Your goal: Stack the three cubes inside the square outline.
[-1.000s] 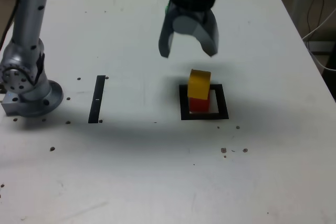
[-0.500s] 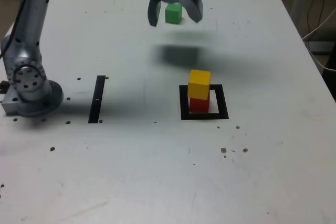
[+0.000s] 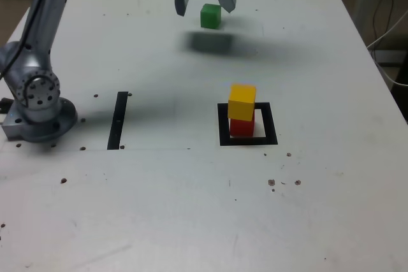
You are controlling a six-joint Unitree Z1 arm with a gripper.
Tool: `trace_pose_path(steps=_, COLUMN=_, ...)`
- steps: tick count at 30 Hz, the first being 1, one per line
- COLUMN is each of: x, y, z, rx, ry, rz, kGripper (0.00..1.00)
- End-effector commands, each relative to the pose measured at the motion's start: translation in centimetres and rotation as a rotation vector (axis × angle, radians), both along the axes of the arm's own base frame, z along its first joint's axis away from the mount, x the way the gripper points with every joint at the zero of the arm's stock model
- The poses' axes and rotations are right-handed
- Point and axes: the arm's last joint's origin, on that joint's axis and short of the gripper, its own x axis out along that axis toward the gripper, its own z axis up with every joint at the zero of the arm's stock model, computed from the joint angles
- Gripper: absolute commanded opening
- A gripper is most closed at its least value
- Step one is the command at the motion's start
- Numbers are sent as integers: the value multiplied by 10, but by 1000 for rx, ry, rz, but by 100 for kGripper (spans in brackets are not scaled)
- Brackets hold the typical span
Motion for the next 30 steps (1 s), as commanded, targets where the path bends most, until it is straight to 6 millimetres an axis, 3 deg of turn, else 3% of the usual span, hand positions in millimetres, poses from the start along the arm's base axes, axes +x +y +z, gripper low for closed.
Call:
trace_pose_path(steps=1, x=1, y=12, z=1, rx=2, ry=-5, rz=-15, kGripper=100)
trace_pose_path(steps=10, x=4, y=50, z=-1, rx=1, ry=-27, rz=-68, kGripper=99)
trace_pose_path(steps=21, x=16, y=63, z=-37, rx=-55, ry=23, rz=-85, kGripper=94)
trace_pose_path(steps=26, x=20, y=63, z=-44, rx=-65, ry=37, rz=-87, kGripper=81)
trace_pose_path(steps=30, x=23, y=61, z=-45, rx=-58, ry=42, rz=-75, kGripper=60)
